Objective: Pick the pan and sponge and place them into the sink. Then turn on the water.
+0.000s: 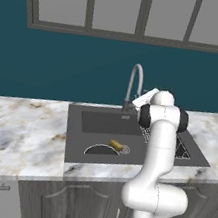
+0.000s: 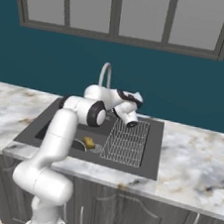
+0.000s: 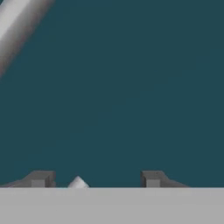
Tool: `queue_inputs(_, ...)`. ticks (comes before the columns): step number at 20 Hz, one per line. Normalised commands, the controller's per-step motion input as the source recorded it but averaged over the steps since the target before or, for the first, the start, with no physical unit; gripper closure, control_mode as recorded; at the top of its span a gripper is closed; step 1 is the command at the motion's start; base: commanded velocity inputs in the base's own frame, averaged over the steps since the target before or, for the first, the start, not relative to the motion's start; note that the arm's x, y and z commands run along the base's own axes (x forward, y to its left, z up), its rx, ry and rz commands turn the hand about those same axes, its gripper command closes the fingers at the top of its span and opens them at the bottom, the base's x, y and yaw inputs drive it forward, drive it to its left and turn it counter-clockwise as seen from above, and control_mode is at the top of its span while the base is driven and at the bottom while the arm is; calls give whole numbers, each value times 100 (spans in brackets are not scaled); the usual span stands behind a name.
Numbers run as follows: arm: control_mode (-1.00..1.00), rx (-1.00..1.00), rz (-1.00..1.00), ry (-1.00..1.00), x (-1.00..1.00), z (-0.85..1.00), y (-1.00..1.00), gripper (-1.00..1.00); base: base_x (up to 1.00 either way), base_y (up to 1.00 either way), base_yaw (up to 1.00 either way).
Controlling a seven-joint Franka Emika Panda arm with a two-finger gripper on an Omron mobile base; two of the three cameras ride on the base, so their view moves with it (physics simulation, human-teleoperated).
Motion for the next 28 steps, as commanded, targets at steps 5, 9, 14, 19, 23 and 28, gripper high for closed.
queue_inputs(5,-100,14,-6,-2,33,-7,-86,-100,0,0,0)
queue_inputs(9,-100,11,-6,-2,28,-25,-94,-100,0,0,0)
queue_inputs(14,-100,7,-5,-2,22,-45,-100,-100,0,0,0)
queue_inputs(19,-100,4,-6,0,31,-66,-100,-100,0,0,0)
queue_inputs(23,-100,8,-6,0,29,-31,-71,-100,0,0,0)
queue_inputs(28,-100,1,-1,0,0,0,0,-100,0,0,0)
